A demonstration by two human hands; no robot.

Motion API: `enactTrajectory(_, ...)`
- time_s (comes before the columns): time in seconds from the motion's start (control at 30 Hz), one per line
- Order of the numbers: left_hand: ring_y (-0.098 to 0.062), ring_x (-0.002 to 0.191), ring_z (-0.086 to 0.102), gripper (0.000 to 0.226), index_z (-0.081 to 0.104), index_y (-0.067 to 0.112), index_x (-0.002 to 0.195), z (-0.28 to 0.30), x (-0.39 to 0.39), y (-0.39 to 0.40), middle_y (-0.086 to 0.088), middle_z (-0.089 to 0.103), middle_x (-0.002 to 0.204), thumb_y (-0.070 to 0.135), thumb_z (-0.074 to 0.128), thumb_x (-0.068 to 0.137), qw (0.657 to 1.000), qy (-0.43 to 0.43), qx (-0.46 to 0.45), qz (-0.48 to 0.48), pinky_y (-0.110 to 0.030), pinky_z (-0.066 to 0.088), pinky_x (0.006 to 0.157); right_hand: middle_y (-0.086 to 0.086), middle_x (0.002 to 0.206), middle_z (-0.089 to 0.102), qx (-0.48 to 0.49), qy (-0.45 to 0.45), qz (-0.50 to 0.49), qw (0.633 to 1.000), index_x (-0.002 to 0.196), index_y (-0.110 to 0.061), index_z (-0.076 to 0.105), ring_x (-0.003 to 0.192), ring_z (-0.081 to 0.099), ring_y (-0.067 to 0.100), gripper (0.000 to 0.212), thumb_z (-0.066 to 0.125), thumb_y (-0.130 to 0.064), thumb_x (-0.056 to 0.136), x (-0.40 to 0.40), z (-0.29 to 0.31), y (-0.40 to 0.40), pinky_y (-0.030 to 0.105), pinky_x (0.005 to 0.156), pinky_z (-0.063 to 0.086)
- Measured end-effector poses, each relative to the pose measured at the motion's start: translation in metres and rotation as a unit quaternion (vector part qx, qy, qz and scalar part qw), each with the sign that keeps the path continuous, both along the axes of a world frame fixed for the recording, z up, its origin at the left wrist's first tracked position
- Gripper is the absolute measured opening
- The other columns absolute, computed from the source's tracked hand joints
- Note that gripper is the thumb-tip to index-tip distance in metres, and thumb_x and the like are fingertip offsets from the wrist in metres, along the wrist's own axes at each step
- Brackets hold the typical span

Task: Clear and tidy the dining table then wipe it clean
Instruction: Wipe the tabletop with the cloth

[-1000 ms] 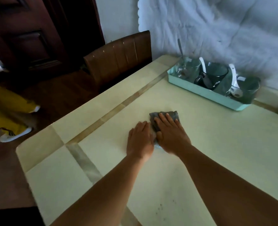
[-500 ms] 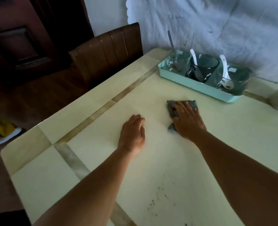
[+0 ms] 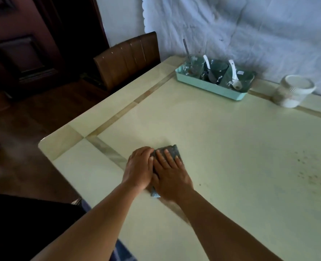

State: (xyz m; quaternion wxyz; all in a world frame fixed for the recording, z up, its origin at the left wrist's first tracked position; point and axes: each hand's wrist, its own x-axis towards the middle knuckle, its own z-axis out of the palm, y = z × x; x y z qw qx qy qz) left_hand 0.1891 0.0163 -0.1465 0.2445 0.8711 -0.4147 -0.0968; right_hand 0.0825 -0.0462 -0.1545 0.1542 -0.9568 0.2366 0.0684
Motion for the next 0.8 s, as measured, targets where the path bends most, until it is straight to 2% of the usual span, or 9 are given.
enactTrajectory(0.03, -0.018, 0.123, 0.043, 0.034, 0.053, 0.018, 0.124, 0.0, -0.005, 0.01, -0.002, 0.054, 0.13, 0.017, 0.036, 0.095, 1.0, 0.005, -0.002, 0.005, -0.031, 0.033, 0.108, -0.007, 0.159, -0.018, -0.004, 0.007, 0.007, 1.0, 0.149, -0.026, -0.014, 0.144, -0.024, 0.016, 0.062, -0.005, -0.048, 0.092, -0.003, 0.0, 0.012, 0.039, 0.118, -0.013)
enactTrajectory(0.1, -0.019, 0.12, 0.045, 0.032, 0.054, 0.018, 0.121, 0.001, -0.016, 0.034, -0.003, 0.057, 0.126, 0.015, 0.035, 0.096, 1.0, 0.014, -0.001, 0.027, -0.03, 0.034, 0.103, -0.006, 0.159, -0.02, -0.017, 0.015, 0.029, 0.999, 0.149, -0.024, -0.016, 0.144, -0.026, 0.018, 0.057, 0.007, -0.043, 0.1, -0.01, 0.002, 0.036, 0.04, 0.118, -0.013)
enactTrajectory(0.23, -0.017, 0.111, 0.045, 0.028, 0.056, 0.018, 0.113, 0.004, -0.033, 0.071, -0.003, 0.058, 0.119, 0.017, 0.032, 0.097, 0.997, 0.036, 0.005, 0.066, -0.03, 0.036, 0.093, -0.008, 0.159, -0.019, -0.001, -0.002, 0.047, 0.999, 0.15, -0.026, -0.013, 0.142, -0.027, 0.014, 0.056, 0.012, -0.041, 0.102, -0.029, 0.004, 0.073, 0.038, 0.116, -0.016)
enactTrajectory(0.37, -0.016, 0.107, 0.044, 0.026, 0.057, 0.017, 0.105, 0.004, -0.05, 0.074, -0.003, 0.056, 0.115, 0.019, 0.032, 0.097, 0.998, 0.041, 0.012, 0.051, -0.03, 0.035, 0.089, -0.009, 0.159, -0.016, 0.013, -0.013, 0.05, 0.999, 0.15, -0.026, -0.01, 0.133, -0.031, 0.007, 0.054, 0.014, -0.036, 0.102, -0.057, 0.01, 0.076, 0.033, 0.115, -0.016)
enactTrajectory(0.47, -0.017, 0.113, 0.044, 0.026, 0.058, 0.018, 0.109, 0.004, -0.058, 0.057, -0.002, 0.057, 0.118, 0.019, 0.035, 0.096, 0.999, 0.042, 0.003, 0.009, -0.03, 0.036, 0.094, -0.009, 0.159, -0.016, 0.0, -0.01, 0.028, 1.0, 0.15, -0.027, -0.012, 0.134, -0.03, 0.008, 0.058, 0.002, -0.041, 0.096, -0.072, 0.008, 0.057, 0.034, 0.116, -0.015)
enactTrajectory(0.57, -0.019, 0.121, 0.044, 0.031, 0.055, 0.017, 0.121, 0.002, -0.06, 0.032, -0.003, 0.055, 0.127, 0.017, 0.038, 0.095, 0.999, 0.031, -0.006, -0.03, -0.029, 0.034, 0.102, -0.008, 0.16, -0.014, -0.007, -0.014, -0.022, 1.0, 0.151, -0.028, -0.01, 0.14, -0.026, 0.01, 0.082, -0.014, -0.047, 0.071, -0.073, 0.003, 0.028, 0.032, 0.115, -0.014)
enactTrajectory(0.8, -0.017, 0.13, 0.04, 0.039, 0.045, 0.018, 0.133, -0.008, -0.031, -0.031, 0.0, 0.047, 0.139, 0.021, 0.04, 0.094, 0.999, -0.022, -0.006, -0.044, -0.028, 0.027, 0.11, -0.007, 0.16, -0.013, -0.044, -0.014, -0.101, 0.994, 0.151, -0.031, -0.005, 0.147, -0.016, 0.013, 0.085, -0.016, -0.051, 0.07, -0.066, -0.003, -0.062, 0.032, 0.115, -0.012)
